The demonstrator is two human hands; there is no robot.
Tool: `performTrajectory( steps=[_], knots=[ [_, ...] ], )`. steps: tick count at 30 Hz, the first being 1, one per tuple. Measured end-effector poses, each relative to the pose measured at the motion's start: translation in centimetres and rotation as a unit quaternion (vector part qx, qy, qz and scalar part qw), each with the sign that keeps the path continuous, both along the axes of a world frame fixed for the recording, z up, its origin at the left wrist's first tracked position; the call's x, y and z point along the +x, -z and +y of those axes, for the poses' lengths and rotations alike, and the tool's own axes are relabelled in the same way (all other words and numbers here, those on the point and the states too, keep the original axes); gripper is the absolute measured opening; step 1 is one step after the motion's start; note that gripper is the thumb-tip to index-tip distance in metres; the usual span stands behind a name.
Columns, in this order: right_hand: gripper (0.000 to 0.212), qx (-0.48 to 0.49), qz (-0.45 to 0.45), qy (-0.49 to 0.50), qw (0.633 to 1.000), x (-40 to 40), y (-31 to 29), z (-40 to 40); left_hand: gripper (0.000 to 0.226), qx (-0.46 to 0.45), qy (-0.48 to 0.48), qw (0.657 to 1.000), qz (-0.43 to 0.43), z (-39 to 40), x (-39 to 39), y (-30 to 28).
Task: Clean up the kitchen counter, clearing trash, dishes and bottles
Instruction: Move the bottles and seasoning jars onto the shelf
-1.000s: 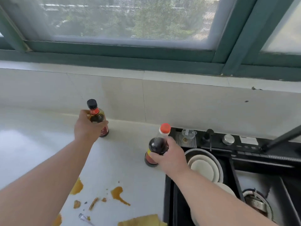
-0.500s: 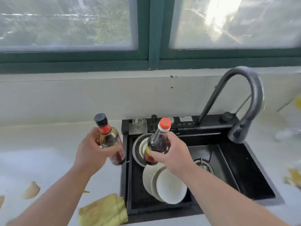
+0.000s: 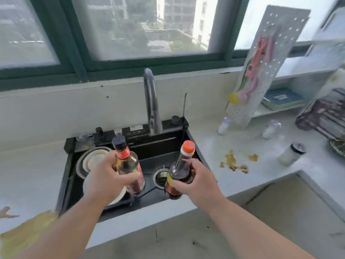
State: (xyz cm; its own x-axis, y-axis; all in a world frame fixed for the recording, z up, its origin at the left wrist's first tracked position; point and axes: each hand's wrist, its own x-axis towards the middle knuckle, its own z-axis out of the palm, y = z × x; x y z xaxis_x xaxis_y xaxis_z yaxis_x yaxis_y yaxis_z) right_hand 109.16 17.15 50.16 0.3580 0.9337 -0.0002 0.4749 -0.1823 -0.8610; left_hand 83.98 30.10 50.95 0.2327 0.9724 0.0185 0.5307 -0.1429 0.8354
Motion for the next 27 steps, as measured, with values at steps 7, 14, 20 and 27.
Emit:
performTrajectory(
  steps=[7,14,20,27],
  knots=[
    [0.054,0.009,-0.001,0.117,0.993,11.1,-2.1,-7.3,0.055,-0.004,0.104,0.994,-0.025,-5.0,13.6,-1.7],
    [0.059,0.025,-0.001,0.206,0.978,20.1,-5.5,-11.2,0.051,0.022,0.182,0.982,-0.044,-5.5,24.5,-6.7],
    [0.06,0.077,-0.019,0.238,0.968,27.6,-11.1,-9.2,0.046,0.049,0.255,0.963,-0.073,-2.7,33.0,-12.3],
    [0.057,0.145,-0.058,0.267,0.951,36.3,-18.9,-2.9,0.036,0.07,0.301,0.945,-0.105,3.3,42.6,-18.4]
  ],
)
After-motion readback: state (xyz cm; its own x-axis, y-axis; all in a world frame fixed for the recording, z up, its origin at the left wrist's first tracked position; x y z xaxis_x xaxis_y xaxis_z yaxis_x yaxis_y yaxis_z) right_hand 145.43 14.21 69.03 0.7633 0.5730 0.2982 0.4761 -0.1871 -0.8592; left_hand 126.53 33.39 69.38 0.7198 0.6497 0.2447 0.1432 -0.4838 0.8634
